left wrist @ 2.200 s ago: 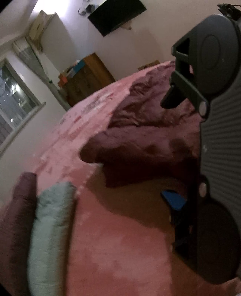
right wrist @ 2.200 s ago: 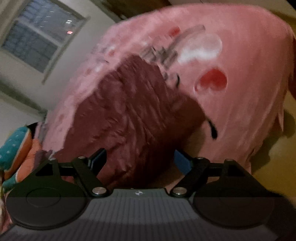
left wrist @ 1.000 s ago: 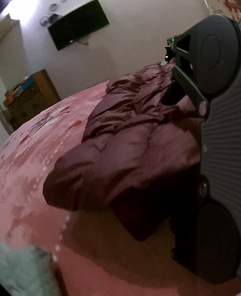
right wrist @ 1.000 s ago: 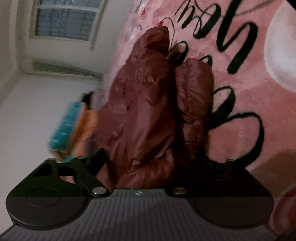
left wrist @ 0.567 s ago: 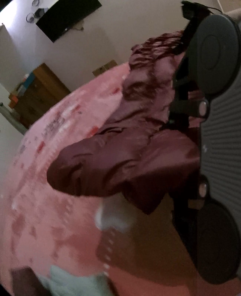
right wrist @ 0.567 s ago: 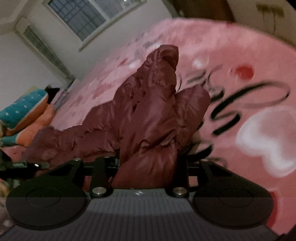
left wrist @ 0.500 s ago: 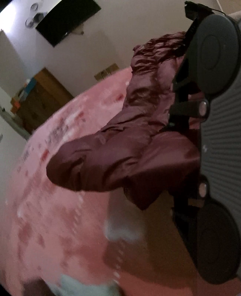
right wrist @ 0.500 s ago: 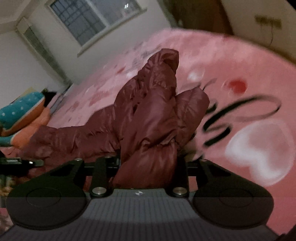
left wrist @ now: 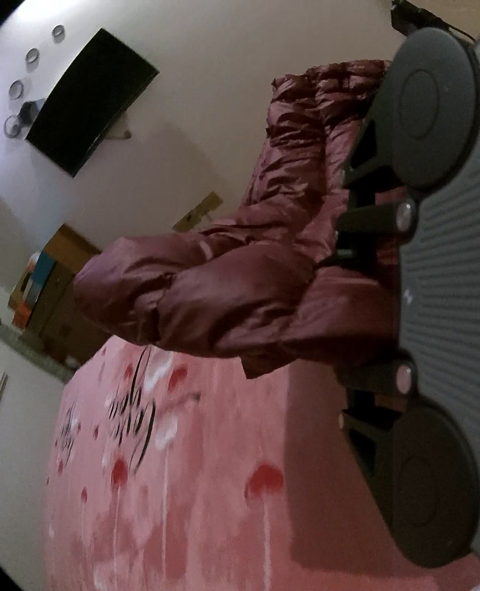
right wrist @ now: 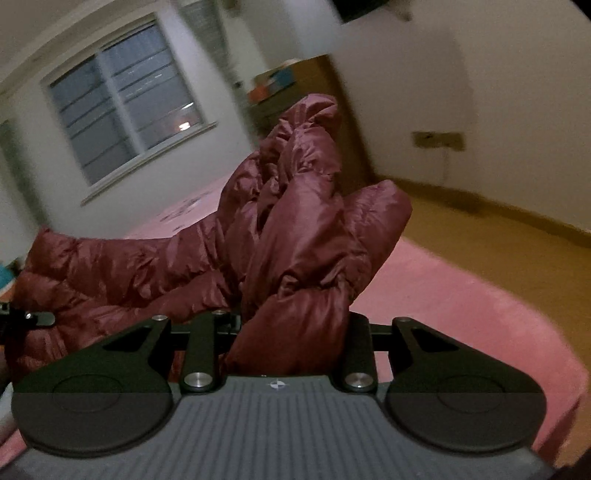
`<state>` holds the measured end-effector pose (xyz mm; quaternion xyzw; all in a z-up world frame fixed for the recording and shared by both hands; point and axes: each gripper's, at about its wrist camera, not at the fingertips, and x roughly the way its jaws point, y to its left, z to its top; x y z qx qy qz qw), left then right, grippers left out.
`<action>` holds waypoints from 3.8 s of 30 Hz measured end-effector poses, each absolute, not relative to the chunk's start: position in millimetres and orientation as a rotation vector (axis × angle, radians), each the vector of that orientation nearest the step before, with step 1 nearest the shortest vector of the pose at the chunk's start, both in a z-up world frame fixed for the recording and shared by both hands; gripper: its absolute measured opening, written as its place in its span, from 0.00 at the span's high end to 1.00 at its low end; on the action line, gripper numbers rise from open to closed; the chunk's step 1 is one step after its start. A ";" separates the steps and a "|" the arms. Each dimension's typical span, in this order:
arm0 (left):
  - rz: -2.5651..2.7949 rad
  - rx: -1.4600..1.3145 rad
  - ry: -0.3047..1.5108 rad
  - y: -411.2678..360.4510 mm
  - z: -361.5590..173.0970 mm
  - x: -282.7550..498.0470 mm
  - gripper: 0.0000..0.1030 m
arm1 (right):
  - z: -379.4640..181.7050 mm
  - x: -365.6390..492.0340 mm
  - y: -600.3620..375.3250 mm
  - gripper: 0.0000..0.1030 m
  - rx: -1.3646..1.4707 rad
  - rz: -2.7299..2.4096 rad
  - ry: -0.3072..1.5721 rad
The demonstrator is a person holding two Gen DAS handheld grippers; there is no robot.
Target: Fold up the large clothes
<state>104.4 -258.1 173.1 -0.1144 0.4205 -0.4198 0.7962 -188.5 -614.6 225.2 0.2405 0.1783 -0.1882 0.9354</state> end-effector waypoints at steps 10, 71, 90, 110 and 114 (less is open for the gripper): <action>-0.847 -0.230 0.931 -349.4 119.6 122.4 0.70 | 186.0 -176.1 -692.6 0.62 0.558 -0.540 0.413; -0.765 -0.027 0.502 -156.2 222.5 -200.2 0.01 | 349.0 -371.7 -301.4 0.00 0.241 -0.691 0.177; -0.729 0.000 0.501 -151.1 217.3 -213.5 0.01 | 339.7 -371.2 -322.5 0.00 0.244 -0.683 0.198; -0.654 0.064 0.470 -165.1 212.1 -220.4 0.01 | 333.8 -367.9 -330.0 0.00 0.223 -0.702 0.226; -0.653 0.074 0.463 -167.1 212.0 -224.3 0.01 | 333.6 -364.9 -332.4 0.00 0.226 -0.702 0.230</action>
